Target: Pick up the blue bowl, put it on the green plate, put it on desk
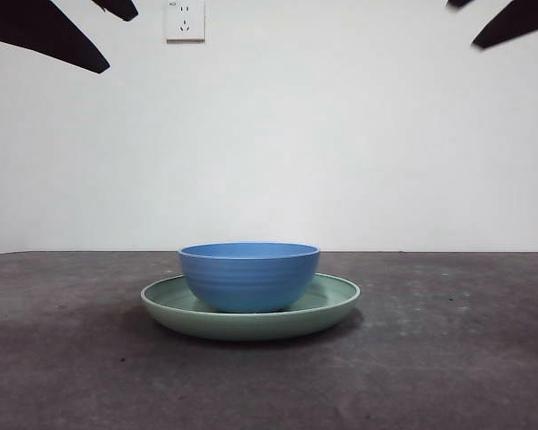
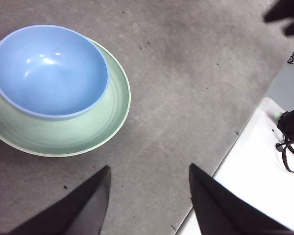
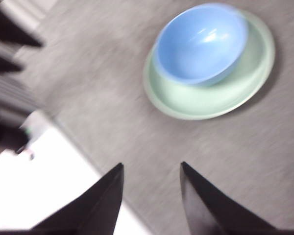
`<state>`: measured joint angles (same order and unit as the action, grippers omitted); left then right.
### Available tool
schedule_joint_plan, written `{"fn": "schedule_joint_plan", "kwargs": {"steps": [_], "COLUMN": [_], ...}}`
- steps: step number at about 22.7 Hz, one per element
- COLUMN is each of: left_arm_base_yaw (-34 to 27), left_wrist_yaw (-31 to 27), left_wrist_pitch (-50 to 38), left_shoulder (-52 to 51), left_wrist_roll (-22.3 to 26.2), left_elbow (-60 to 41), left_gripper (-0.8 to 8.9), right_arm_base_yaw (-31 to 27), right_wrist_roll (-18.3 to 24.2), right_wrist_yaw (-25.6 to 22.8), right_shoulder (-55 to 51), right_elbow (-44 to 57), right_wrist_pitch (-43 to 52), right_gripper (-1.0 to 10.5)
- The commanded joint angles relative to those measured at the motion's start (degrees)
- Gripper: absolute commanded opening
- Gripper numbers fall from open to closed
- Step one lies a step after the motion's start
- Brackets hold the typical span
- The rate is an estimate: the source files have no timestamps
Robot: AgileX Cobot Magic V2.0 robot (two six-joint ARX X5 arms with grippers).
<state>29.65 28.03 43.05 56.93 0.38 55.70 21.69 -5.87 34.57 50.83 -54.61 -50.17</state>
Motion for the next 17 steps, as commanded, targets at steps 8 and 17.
{"fn": "schedule_joint_plan", "kwargs": {"steps": [8, 17], "left_arm_base_yaw": [0.4, 0.4], "left_wrist_yaw": [0.3, 0.3], "left_wrist_pitch": [-0.5, -0.5], "left_shoulder": [0.4, 0.4], "left_wrist_roll": [0.2, 0.2], "left_elbow": [0.3, 0.3], "left_gripper": [2.57, 2.51], "right_arm_base_yaw": [0.3, 0.3], "right_wrist_roll": [3.4, 3.4], "right_wrist_yaw": [1.8, 1.8], "right_shoulder": [-3.1, -3.0], "right_elbow": [-1.1, -1.1], "right_wrist_pitch": [-3.0, -3.0], "right_gripper": [1.8, 1.8]}}
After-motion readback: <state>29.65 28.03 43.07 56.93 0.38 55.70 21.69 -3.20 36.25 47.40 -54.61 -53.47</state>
